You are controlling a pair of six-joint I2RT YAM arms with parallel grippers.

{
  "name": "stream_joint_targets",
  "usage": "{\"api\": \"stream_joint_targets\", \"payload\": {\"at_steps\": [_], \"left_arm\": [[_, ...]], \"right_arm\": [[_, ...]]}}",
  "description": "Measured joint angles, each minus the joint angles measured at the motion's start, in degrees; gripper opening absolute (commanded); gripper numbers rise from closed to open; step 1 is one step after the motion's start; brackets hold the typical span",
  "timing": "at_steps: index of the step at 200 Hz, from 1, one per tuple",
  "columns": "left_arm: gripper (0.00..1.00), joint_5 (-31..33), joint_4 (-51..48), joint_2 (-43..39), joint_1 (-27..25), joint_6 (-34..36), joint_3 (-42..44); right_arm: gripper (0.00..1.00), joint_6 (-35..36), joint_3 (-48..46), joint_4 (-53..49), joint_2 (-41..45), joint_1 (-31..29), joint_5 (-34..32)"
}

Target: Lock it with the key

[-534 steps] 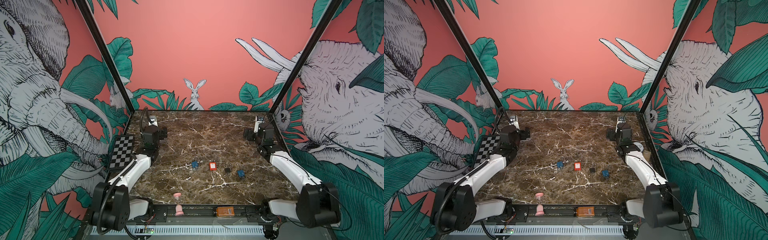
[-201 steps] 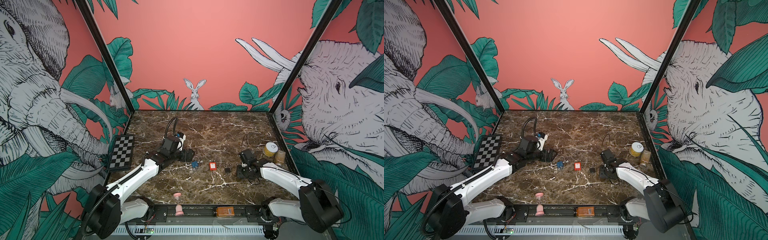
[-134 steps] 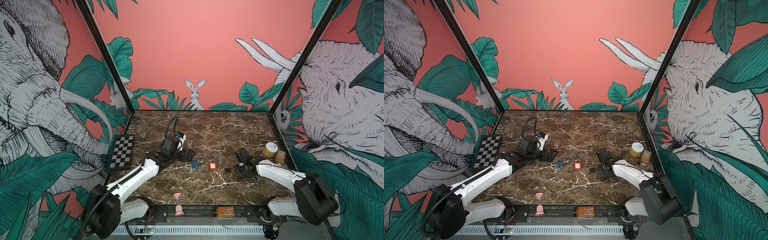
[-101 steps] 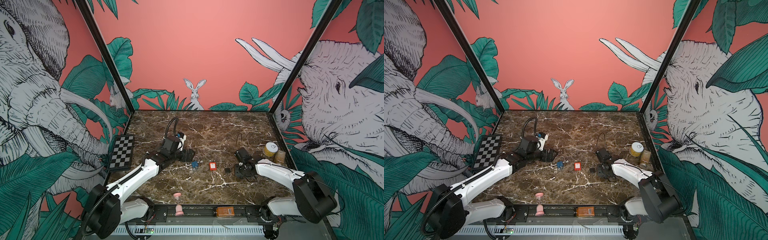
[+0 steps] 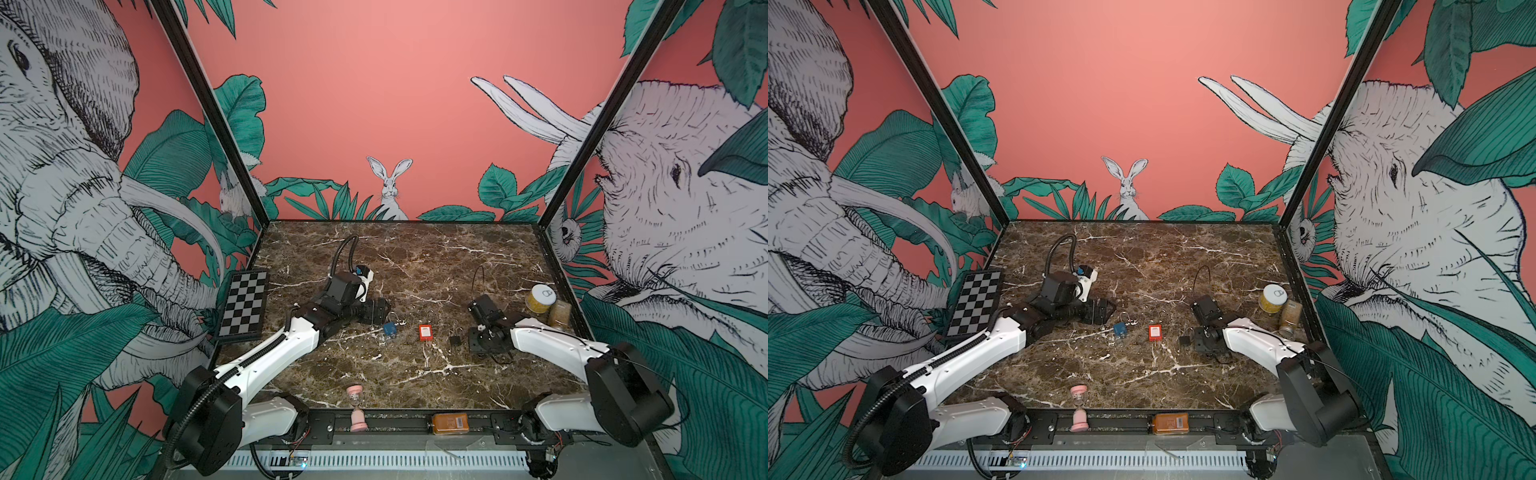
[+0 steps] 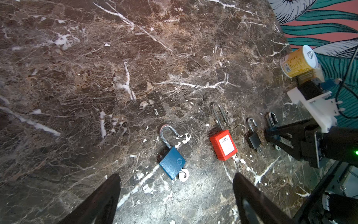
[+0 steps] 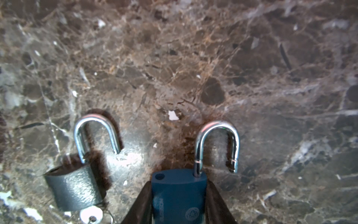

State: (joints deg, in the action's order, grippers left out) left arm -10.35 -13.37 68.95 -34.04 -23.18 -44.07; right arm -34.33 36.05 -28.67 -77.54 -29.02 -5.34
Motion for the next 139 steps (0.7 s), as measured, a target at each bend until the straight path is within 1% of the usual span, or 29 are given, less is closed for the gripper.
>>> {"api": "stream_joint_targets", "payload": {"at_steps": [22,42,61,97,119,139], "left_arm": [[0.91,-0.1,0.0,0.0,0.0,0.0,0.0],[0.91,-0.2,0.0,0.4,-0.2,0.0,0.0],[0.91,-0.7,0.1,1.4,-0.4,-0.1,-0.1],[0.9,-2.8,0.4,4.3,-0.7,-1.2,-1.5],[0.9,-4.2,1.5,4.3,-0.7,-2.5,-2.4],[0.9,-5.3,2.6,4.2,-0.7,-3.6,-3.0]], "right_arm": [[0.3,0.6,0.0,-0.2,0.9,-0.1,0.3],[0.27,2.9,1.6,-1.2,2.5,-0.2,2.4],[0.27,6.1,6.3,-1.6,3.4,-0.6,6.5],[0.3,14.3,16.7,0.2,3.0,-3.5,14.4],[0.31,19.3,22.0,0.3,0.7,-5.4,17.4],[0.33,22.6,24.5,0.9,-1.5,-6.8,19.3]]}}
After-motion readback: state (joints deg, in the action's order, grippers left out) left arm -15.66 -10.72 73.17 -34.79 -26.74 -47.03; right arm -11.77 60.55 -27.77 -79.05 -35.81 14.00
